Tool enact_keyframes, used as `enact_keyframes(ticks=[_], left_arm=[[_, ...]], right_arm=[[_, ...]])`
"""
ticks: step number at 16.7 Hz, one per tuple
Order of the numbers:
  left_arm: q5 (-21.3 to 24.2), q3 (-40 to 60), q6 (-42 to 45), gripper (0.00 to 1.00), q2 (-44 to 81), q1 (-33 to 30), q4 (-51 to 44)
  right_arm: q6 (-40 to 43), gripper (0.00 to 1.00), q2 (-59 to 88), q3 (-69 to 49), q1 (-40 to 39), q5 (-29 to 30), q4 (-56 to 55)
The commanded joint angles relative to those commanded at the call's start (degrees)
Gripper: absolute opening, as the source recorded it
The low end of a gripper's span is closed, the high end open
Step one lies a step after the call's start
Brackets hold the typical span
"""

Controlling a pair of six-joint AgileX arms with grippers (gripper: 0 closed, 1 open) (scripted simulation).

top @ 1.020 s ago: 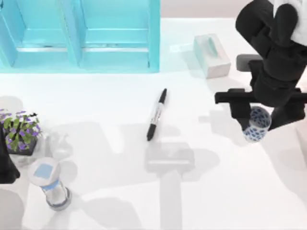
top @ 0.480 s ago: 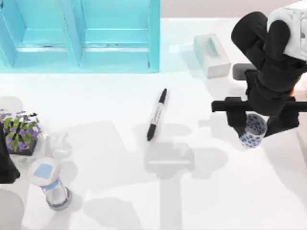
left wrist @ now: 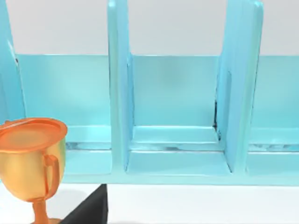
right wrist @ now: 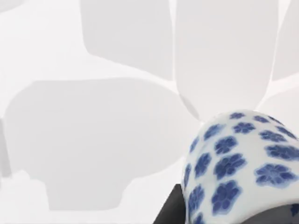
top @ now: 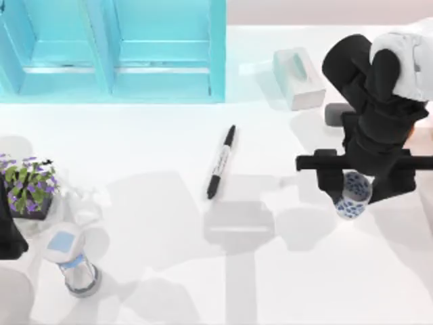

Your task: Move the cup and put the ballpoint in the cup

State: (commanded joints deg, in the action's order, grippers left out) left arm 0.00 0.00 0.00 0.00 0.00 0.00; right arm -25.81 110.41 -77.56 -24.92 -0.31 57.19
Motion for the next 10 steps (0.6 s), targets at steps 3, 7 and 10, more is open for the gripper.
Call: enact_keyframes(ticks=[3,7,10], left_arm=[[0.00,0.00,0.00,1.00,0.00,0.00,0.00],[0.00,0.00,0.00,1.00,0.00,0.00,0.00],[0.00,0.00,0.00,1.00,0.00,0.00,0.00]], right_arm=[[0.00,0.30,0.00,0.00,0.00,0.00,0.00],[0.00,0.60,0.00,0.00,0.00,0.00,0.00],[0.00,0.83,0.00,0.00,0.00,0.00,0.00]])
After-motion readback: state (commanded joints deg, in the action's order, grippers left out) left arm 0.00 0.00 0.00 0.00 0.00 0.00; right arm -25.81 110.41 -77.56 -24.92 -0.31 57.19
